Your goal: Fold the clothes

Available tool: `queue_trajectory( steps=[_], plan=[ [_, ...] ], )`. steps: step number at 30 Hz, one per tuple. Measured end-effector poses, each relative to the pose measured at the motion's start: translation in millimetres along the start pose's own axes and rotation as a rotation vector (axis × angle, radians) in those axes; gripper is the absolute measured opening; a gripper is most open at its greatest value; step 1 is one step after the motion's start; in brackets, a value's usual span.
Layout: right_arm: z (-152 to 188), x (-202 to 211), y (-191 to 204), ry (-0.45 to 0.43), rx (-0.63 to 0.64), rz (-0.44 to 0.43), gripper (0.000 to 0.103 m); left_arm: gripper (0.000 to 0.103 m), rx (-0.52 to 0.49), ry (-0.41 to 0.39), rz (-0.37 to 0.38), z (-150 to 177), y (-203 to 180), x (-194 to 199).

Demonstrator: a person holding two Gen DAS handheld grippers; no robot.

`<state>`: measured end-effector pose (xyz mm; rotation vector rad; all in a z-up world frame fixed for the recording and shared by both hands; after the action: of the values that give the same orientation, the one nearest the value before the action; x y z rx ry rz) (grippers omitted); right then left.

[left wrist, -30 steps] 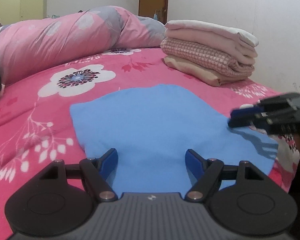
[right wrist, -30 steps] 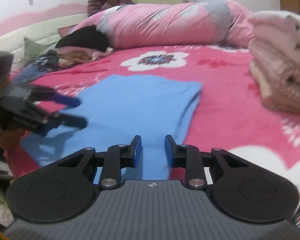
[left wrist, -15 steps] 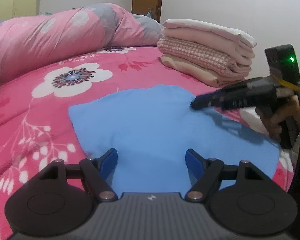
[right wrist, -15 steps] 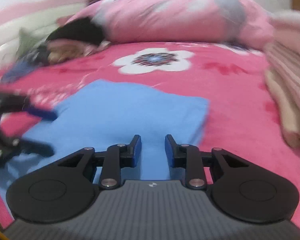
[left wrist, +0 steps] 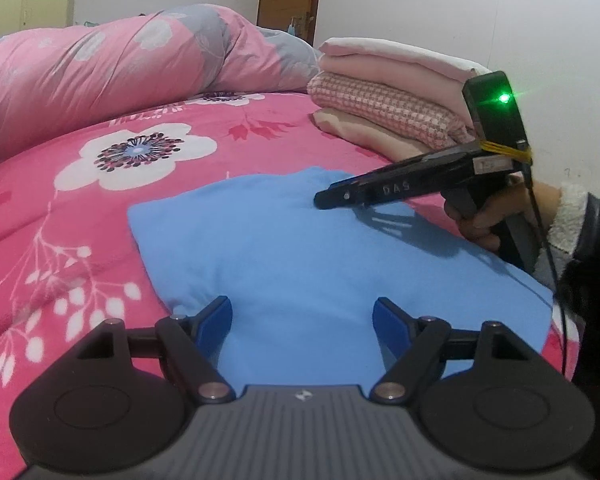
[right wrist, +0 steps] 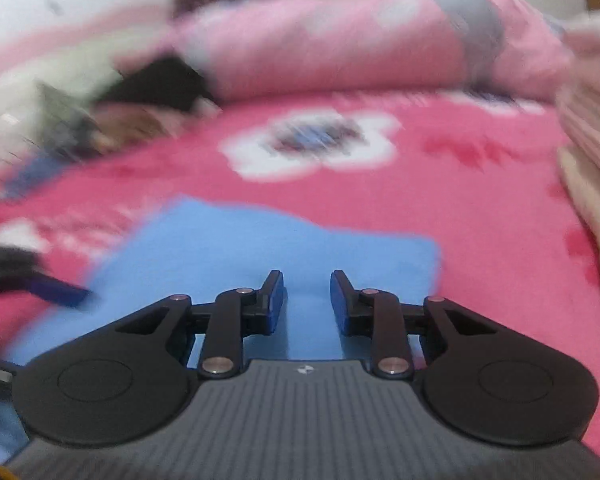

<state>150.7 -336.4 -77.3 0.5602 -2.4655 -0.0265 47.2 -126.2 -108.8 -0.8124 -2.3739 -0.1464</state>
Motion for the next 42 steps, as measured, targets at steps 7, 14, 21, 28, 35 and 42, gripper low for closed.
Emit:
queue_trajectory(
  steps=[7, 14, 21, 28, 35, 42],
  plan=[
    [0.8, 29.0, -19.4, -0.083, -0.127, 0.175, 0.025, 0.079, 0.011, -0.005, 0.004, 1.7, 1.1, 2.1],
    [3.5, 31.8, -8.5, -0.161, -0.130, 0.042, 0.025, 0.079, 0.013, -0.003, -0.020, 0.7, -2.8, 2.9],
    [26.1, 32.7, -57.3, -0.240, -0.427, 0.042, 0.025, 0.080, 0.024, 0.016, -0.062, -3.3, -8.5, 3.0],
    [33.9, 20.2, -65.7, -0.196, -0.489, 0.050, 0.028, 0.086, 0.034, 0.032, -0.173, -11.6, -14.6, 10.9],
    [39.9, 23.9, -72.8, -0.230, -0.541, 0.012, 0.040, 0.099, 0.003, 0.014, -0.316, -28.3, -17.9, 29.1],
    [39.9, 25.9, -71.1, -0.236, -0.534, -0.010, 0.053, 0.101, 0.124, 0.106, -0.352, -48.7, -2.5, 26.0]
  ],
)
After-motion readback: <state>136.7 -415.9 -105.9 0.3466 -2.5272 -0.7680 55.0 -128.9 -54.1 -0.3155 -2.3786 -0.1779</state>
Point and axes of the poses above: each gripper's, at about its wrist camera, not at the fingertips, and x roughly against the way its jaws point, y to its left, z to its underside, the point moved 1 cm from there along -x, roughly the way its jaws point
